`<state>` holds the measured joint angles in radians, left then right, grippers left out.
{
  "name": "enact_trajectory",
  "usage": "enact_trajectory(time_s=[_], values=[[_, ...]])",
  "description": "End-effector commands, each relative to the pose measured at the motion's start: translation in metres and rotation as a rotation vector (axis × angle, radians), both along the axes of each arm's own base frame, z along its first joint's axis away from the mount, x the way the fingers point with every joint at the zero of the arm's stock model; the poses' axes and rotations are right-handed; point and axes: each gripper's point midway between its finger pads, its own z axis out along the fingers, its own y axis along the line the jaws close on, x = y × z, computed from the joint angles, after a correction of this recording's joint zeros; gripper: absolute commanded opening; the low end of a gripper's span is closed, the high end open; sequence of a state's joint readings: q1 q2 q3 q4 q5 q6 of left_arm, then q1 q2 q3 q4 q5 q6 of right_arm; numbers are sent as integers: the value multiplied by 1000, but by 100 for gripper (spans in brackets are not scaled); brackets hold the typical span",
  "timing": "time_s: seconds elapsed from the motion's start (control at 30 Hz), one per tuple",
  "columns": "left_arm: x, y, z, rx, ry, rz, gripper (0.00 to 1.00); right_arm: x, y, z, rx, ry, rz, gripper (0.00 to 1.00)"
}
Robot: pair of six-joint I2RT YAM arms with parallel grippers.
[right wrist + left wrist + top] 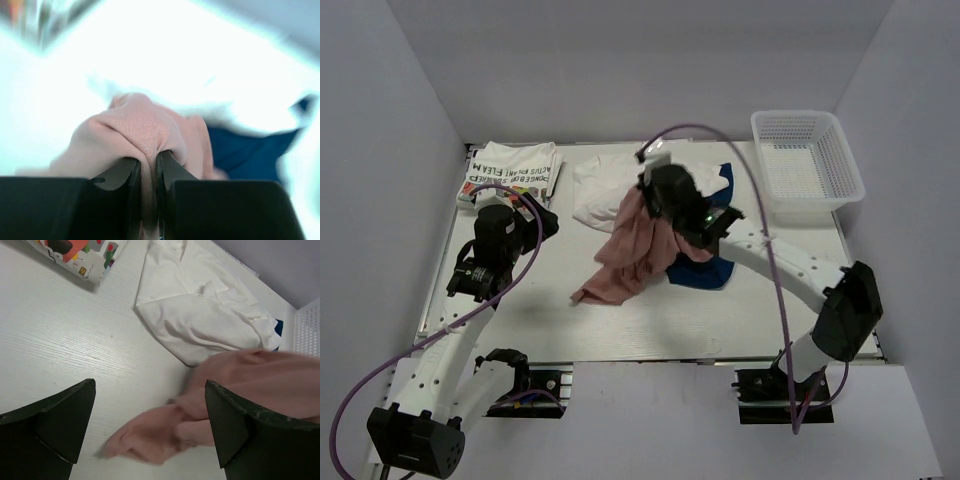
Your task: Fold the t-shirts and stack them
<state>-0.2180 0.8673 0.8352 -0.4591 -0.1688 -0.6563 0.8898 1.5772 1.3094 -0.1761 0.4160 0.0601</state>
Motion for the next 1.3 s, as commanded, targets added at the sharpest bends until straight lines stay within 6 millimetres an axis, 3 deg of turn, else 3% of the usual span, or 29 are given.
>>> enact_trajectory(time_s=[0.0, 0.07, 0.1, 0.13, 0.17, 0.2, 0.23, 0.27, 0.3, 0.33, 0.37, 0.43, 0.47, 0.5, 0.53, 0.57, 0.63, 0.67, 0.77, 0.8, 0.83, 0.9, 0.97, 1.0, 1.07, 1.13, 1.2, 1.27], values=[[-2, 1, 23, -18, -51, 8, 100, 54, -64, 133, 105, -292, -218, 0], [-5, 1, 18, -17, -46, 8, 100, 78, -102, 156, 76, -347, -325, 0], [-5, -1, 25, -20, -73, -6, 100, 95, -122, 164, 66, -361, -391, 0], [-6, -3, 20, -24, -61, -20, 100, 110, -151, 185, 81, -392, -459, 0], [-5, -5, 23, -30, -74, -29, 100, 118, -162, 190, 87, -395, -484, 0], [-5, -5, 22, -19, -75, -34, 100, 135, -201, 206, 86, -416, -567, 0], [-5, -5, 22, -19, -75, -34, 100, 143, -209, 222, 100, -429, -575, 0], [-5, -5, 22, -19, -75, -34, 100, 153, -217, 218, 92, -415, -588, 0], [-4, -2, 22, -13, -76, -20, 100, 159, -238, 242, 118, -454, -623, 0], [-4, -1, 22, -9, -77, -11, 100, 173, -259, 250, 118, -475, -669, 0], [-3, 1, 22, -6, -77, -3, 100, 175, -269, 268, 140, -513, -687, 0], [-2, 1, 20, -4, -68, -3, 100, 193, -308, 275, 115, -537, -740, 0], [-3, -2, 20, 3, -67, -26, 100, 195, -328, 287, 112, -573, -759, 0], [-2, -4, 16, 1, -56, -37, 100, 199, -336, 290, 110, -589, -776, 0], [0, -7, 16, 6, -59, -54, 100, 205, -368, 293, 94, -617, -834, 0], [0, -8, 16, 2, -58, -63, 100, 213, -377, 292, 98, -628, -847, 0], [0, -10, 13, 9, -49, -77, 100, 226, -382, 280, 123, -612, -836, 0], [1, -10, 11, 11, -40, -77, 100, 231, -415, 270, 122, -606, -876, 0], [5, -8, 10, 18, -41, -61, 100, 250, -432, 229, 130, -530, -854, 0], [6, -8, 7, 20, -31, -61, 100, 266, -434, 190, 118, -439, -819, 0], [8, -8, 2, 23, -16, -61, 100, 270, -439, 171, 117, -398, -825, 0], [10, -9, 2, 25, -10, -61, 100, 284, -452, 116, 141, -281, -844, 0], [12, -11, -3, 24, 6, -69, 100, 294, -430, 72, 185, -166, -699, 0], [13, -11, -6, 26, 18, -70, 100, 297, -410, 60, 217, -125, -587, 0], [13, -13, -9, 32, 27, -82, 100, 294, -396, 34, 236, -60, -545, 0], [15, -13, -8, 32, 28, -82, 100, 293, -394, 16, 243, -12, -566, 35], [14, -13, -10, 42, 36, -86, 100, 292, -395, 10, 271, 16, -579, 90], [14, -13, -10, 42, 36, -86, 100, 285, -388, 18, 302, 31, -548, 90]])
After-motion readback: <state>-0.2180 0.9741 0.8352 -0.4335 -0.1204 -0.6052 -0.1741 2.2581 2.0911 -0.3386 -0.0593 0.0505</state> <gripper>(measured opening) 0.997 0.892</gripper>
